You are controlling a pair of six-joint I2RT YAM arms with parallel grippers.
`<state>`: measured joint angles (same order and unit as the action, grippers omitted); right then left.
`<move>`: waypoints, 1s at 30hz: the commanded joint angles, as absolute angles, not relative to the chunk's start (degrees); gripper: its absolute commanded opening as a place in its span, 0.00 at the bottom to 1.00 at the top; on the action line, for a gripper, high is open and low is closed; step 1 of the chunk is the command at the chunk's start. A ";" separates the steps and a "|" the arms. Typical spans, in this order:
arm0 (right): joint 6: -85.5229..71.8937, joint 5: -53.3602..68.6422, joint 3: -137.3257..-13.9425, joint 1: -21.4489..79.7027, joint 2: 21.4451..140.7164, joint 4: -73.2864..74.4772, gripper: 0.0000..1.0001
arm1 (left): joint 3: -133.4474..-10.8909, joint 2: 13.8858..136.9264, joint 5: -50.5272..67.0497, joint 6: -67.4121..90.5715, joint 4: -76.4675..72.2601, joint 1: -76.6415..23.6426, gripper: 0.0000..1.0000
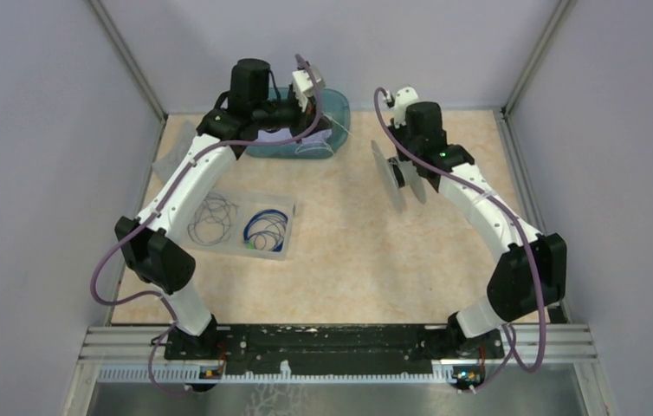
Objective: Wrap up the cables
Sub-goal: Wrap the cable around the cable reel.
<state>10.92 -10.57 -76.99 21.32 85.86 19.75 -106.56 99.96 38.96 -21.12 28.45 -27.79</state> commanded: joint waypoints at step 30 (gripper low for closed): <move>6.59 18.38 -88.13 21.15 76.60 28.36 0.00 | -92.51 104.20 23.56 -8.95 8.31 -18.28 0.00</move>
